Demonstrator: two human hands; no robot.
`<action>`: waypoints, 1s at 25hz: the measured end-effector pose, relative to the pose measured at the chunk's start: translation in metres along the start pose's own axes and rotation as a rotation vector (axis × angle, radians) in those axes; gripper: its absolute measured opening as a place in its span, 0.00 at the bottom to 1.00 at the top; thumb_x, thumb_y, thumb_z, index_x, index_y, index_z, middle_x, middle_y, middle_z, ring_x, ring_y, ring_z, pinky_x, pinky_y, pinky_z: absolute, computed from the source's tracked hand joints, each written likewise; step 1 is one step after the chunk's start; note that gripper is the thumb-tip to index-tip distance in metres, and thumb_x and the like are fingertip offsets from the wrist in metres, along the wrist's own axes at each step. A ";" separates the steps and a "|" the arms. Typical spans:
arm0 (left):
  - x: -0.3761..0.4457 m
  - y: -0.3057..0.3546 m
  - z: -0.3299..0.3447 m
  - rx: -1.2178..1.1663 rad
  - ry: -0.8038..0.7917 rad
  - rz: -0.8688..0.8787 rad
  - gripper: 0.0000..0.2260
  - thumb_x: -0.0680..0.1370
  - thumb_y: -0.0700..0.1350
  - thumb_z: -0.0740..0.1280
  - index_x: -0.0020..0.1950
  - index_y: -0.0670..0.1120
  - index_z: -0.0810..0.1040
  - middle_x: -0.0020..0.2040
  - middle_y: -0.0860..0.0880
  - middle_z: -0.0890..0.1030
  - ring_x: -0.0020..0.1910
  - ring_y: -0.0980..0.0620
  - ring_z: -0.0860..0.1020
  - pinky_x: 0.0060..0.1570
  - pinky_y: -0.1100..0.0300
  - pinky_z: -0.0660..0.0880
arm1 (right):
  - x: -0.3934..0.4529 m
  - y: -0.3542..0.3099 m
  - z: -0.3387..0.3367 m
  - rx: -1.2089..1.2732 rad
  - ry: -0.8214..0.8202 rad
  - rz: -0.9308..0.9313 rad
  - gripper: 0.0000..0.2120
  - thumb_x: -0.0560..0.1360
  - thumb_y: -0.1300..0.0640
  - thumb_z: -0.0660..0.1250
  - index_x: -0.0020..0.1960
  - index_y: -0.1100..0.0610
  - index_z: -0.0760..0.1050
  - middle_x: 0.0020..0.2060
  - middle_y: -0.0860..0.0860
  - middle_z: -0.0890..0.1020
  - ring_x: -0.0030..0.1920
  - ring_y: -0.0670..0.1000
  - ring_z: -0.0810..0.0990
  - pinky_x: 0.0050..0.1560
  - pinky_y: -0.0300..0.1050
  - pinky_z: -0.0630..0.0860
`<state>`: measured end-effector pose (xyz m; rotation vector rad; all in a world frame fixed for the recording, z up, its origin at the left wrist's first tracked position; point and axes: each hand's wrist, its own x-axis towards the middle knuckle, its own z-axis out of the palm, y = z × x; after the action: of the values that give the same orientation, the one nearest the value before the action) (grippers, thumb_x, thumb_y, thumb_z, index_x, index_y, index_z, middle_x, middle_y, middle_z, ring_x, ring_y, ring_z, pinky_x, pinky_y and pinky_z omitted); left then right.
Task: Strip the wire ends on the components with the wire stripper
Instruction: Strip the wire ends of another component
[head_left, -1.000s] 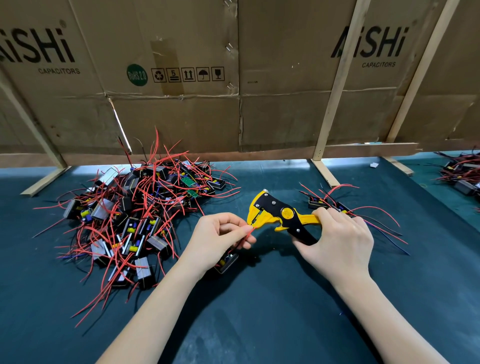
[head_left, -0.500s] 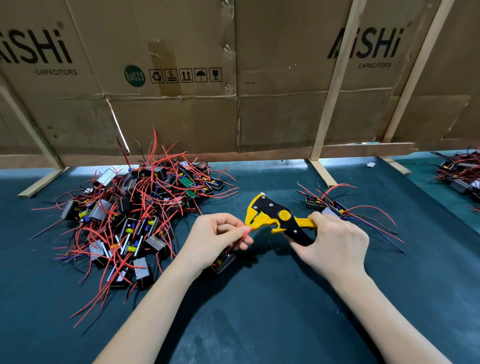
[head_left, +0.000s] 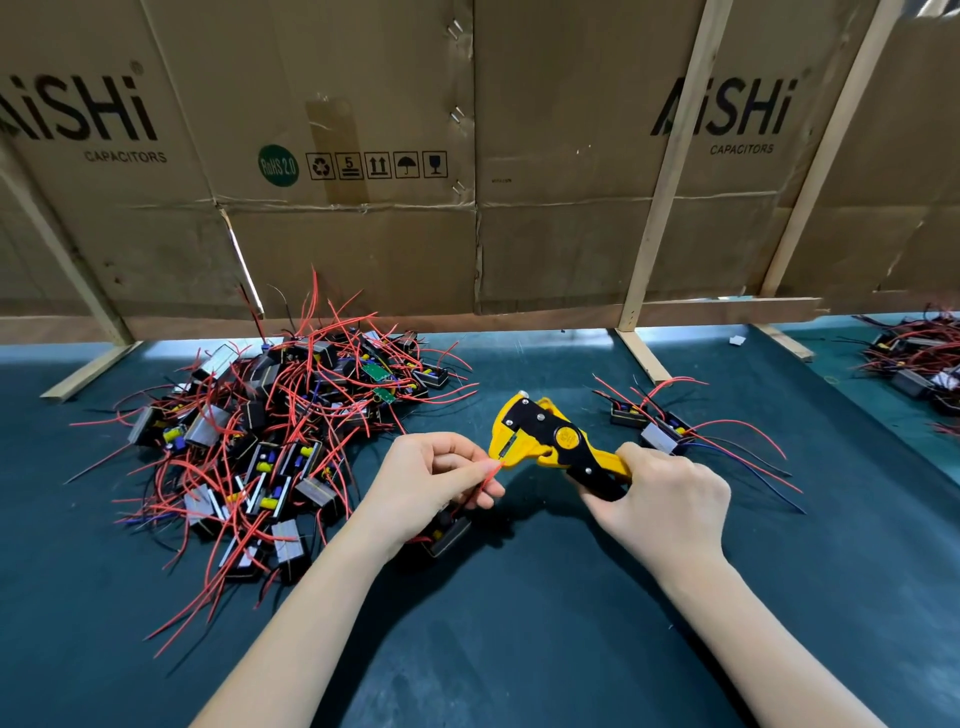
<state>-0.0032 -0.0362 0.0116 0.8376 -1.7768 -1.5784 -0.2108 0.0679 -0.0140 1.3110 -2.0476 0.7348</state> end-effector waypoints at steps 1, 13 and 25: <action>0.001 0.001 -0.001 0.012 -0.014 -0.003 0.05 0.76 0.38 0.71 0.43 0.37 0.80 0.38 0.40 0.85 0.31 0.52 0.82 0.34 0.66 0.76 | 0.000 0.000 0.001 0.008 -0.008 0.008 0.25 0.52 0.46 0.84 0.25 0.57 0.69 0.19 0.51 0.70 0.19 0.58 0.72 0.28 0.39 0.61; -0.001 0.011 -0.027 0.214 -0.187 -0.055 0.13 0.75 0.53 0.71 0.48 0.43 0.85 0.34 0.47 0.83 0.30 0.60 0.72 0.34 0.70 0.67 | 0.002 0.012 0.008 0.057 -0.003 0.118 0.25 0.62 0.37 0.77 0.45 0.56 0.78 0.38 0.49 0.80 0.41 0.57 0.80 0.43 0.48 0.72; -0.006 0.001 0.038 -0.191 -0.449 0.038 0.31 0.81 0.35 0.62 0.80 0.50 0.53 0.77 0.50 0.63 0.65 0.51 0.77 0.60 0.56 0.76 | 0.025 0.039 -0.018 0.411 -0.056 0.608 0.20 0.63 0.34 0.74 0.41 0.47 0.74 0.34 0.40 0.77 0.40 0.52 0.73 0.42 0.45 0.67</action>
<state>-0.0292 -0.0085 0.0089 0.3745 -1.8810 -1.9876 -0.2517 0.0797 0.0107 0.8948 -2.4534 1.4613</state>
